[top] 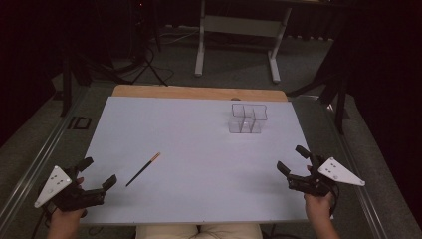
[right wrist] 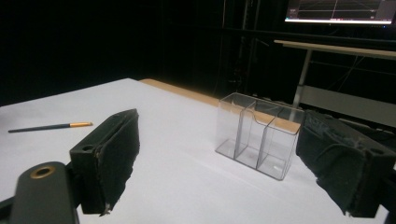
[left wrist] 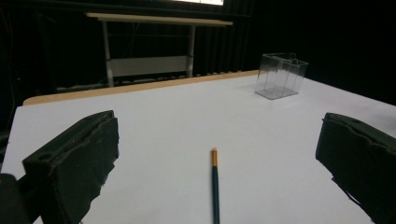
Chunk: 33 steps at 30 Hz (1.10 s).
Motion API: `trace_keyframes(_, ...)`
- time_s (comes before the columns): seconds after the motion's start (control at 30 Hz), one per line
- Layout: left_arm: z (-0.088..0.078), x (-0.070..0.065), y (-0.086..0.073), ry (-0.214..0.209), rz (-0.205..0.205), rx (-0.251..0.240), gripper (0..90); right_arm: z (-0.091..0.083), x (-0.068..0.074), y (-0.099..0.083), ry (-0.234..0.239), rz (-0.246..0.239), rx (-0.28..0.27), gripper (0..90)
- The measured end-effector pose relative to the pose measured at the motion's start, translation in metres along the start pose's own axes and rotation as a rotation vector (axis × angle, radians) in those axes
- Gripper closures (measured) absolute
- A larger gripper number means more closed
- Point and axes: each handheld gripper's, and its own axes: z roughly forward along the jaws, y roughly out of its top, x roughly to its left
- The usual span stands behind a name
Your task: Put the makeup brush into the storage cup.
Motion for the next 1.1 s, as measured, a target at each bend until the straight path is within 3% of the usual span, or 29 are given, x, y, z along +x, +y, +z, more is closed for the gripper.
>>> trace_keyframes(0.37,0.0,0.001,0.0,0.014,-0.004,0.014,0.3,0.001,0.001,0.0,-0.011,-0.007,0.012,13.5)
trace_keyframes(0.43,-0.001,0.001,0.004,0.001,-0.025,0.032,0.3,0.001,0.0,0.0,-0.011,-0.001,0.011,13.5)
trace_keyframes(0.57,-0.001,-0.002,0.012,-0.003,-0.026,0.071,0.3,0.001,0.0,0.0,-0.012,0.003,0.015,13.5)
trace_keyframes(0.77,0.002,-0.011,0.029,-0.049,-0.044,0.116,0.3,0.0,0.001,0.002,-0.01,0.002,0.002,13.5)
trace_keyframes(0.8,0.006,-0.014,0.035,-0.078,-0.053,0.154,0.3,0.0,0.002,0.002,-0.007,0.001,0.006,13.5)
trace_keyframes(0.83,0.006,-0.014,0.035,-0.078,-0.053,0.154,0.3,0.0,0.002,0.002,-0.007,0.001,0.006,13.5)
trace_keyframes(0.87,0.011,-0.017,0.041,-0.081,-0.047,0.221,0.3,0.0,0.003,0.002,-0.004,-0.005,0.008,13.5)
trace_keyframes(0.97,0.013,-0.02,0.045,-0.09,-0.018,0.247,0.3,0.001,0.005,0.004,0.001,-0.018,0.005,13.5)
trace_keyframes(1.03,0.017,-0.02,0.054,-0.129,-0.027,0.255,0.3,0.0,0.006,0.005,0.001,-0.017,0.004,13.5)
trace_keyframes(1.1,0.019,-0.019,0.061,-0.127,-0.022,0.27,0.3,-0.001,0.007,0.006,0.013,0.004,-0.01,13.5)
